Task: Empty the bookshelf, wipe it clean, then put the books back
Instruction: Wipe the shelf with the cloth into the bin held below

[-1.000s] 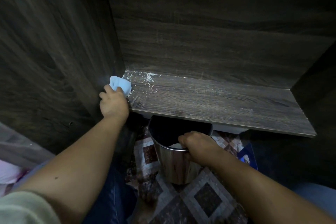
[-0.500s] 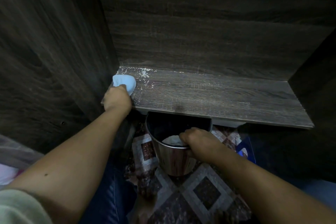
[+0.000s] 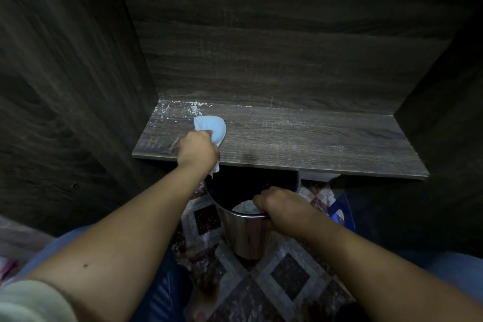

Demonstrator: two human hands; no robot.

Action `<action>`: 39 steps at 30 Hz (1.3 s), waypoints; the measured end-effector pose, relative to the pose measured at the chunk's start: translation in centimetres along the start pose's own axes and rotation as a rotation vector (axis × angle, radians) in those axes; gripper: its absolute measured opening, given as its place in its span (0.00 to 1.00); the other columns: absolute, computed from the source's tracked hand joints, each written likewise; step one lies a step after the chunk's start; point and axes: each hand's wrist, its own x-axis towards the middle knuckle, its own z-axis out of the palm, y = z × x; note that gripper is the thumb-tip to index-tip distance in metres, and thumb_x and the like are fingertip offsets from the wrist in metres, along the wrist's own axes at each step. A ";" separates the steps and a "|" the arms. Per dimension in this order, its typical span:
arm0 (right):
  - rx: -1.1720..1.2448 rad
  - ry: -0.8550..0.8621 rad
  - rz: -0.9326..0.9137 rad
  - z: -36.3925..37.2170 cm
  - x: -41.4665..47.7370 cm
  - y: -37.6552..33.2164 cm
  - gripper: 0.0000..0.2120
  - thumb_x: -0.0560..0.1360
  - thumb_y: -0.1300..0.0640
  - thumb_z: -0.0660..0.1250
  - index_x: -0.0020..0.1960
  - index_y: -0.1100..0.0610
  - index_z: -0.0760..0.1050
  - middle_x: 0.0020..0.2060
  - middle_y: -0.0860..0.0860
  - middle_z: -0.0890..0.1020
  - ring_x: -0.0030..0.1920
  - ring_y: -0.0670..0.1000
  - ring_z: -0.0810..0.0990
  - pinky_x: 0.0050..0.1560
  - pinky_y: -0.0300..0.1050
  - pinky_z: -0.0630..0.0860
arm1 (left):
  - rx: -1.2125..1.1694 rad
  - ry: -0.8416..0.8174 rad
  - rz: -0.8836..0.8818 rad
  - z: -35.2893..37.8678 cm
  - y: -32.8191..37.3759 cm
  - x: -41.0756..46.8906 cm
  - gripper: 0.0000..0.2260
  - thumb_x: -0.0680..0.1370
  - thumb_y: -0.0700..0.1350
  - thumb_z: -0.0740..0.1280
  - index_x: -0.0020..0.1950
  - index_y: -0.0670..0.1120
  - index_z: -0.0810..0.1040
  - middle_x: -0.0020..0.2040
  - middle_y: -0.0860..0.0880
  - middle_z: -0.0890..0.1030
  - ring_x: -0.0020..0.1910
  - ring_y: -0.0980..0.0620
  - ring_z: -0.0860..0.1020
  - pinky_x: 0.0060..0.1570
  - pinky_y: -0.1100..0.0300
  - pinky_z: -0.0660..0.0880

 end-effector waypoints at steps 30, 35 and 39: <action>-0.005 -0.040 0.016 -0.1 -0.3 -0.3 0.11 0.76 0.64 0.61 0.57 0.59 0.74 0.53 0.57 0.77 0.57 0.59 0.75 0.49 0.50 0.72 | -0.214 -0.659 0.470 -2.2 2.7 -0.7 0.17 0.74 0.41 0.72 0.60 0.58 0.81 0.53 0.56 0.83 0.55 0.54 0.79 0.59 0.57 0.74; 0.012 -0.028 0.006 0.0 -0.3 -0.1 0.12 0.76 0.62 0.62 0.58 0.58 0.74 0.53 0.57 0.77 0.56 0.59 0.75 0.52 0.51 0.76 | -0.334 -0.368 0.476 -3.1 3.1 -0.1 0.18 0.76 0.39 0.70 0.64 0.51 0.79 0.58 0.48 0.82 0.58 0.51 0.79 0.57 0.62 0.72; 0.000 -0.033 0.018 0.1 -0.4 0.1 0.13 0.76 0.63 0.62 0.60 0.58 0.73 0.54 0.57 0.77 0.57 0.58 0.74 0.52 0.51 0.75 | -0.295 -0.090 0.426 -2.1 2.5 0.5 0.18 0.77 0.41 0.68 0.67 0.51 0.77 0.61 0.42 0.77 0.60 0.43 0.75 0.60 0.60 0.67</action>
